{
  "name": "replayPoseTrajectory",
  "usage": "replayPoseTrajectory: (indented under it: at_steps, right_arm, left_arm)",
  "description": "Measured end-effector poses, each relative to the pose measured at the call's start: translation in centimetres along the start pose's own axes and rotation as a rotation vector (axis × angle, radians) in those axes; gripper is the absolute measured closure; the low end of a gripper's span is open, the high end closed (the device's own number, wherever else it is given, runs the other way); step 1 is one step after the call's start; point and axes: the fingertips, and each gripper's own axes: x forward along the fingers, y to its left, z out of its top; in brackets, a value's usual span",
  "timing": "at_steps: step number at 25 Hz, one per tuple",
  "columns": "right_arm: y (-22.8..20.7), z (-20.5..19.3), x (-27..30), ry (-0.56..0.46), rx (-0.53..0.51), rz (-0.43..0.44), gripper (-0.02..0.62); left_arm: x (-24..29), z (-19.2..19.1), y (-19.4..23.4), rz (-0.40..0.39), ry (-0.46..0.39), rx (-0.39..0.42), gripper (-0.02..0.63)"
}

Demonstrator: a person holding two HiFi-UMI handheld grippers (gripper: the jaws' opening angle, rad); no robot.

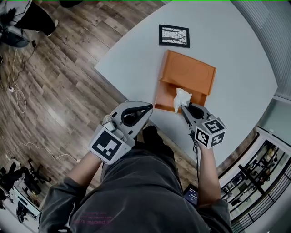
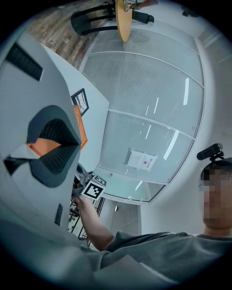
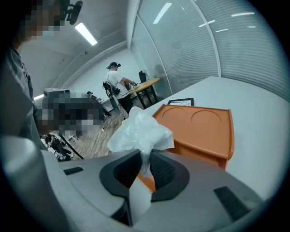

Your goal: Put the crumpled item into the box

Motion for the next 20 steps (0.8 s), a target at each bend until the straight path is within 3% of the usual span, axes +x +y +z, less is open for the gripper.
replayPoseTrajectory:
  at_steps: [20]
  right_arm:
    - [-3.2,-4.6,4.3,0.271,-0.059,-0.087,0.537]
  left_arm:
    - [-2.4,-1.5,2.6,0.038,-0.028,-0.048,0.594]
